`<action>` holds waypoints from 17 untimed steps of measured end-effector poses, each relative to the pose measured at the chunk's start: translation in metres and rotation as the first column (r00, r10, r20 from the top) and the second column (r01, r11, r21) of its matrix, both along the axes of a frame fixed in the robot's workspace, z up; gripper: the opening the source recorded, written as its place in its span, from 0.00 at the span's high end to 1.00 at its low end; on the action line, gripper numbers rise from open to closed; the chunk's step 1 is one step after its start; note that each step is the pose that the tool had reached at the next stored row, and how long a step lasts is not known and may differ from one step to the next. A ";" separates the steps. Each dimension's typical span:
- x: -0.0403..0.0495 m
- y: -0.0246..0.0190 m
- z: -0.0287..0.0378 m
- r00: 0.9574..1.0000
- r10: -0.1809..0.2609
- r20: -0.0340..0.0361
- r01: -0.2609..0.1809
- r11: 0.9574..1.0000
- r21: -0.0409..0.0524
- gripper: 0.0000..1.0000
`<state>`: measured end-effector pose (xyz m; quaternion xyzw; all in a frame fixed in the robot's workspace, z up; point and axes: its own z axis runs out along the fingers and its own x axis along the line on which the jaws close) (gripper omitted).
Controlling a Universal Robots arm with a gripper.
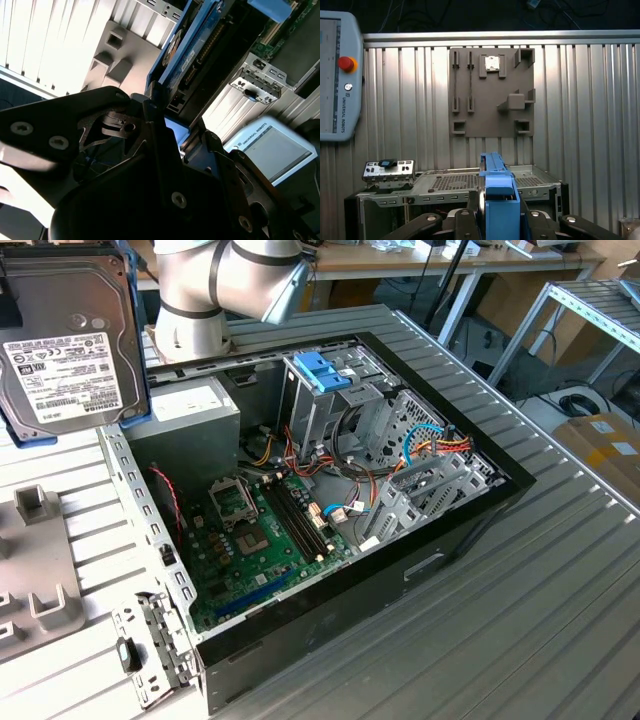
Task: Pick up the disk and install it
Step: 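Pick up the disk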
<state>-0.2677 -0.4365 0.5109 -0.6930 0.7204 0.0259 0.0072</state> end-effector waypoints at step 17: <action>0.0142 -0.0001 -0.0003 1.000 0.000 0.000 0.000 1.000 0.000 0.63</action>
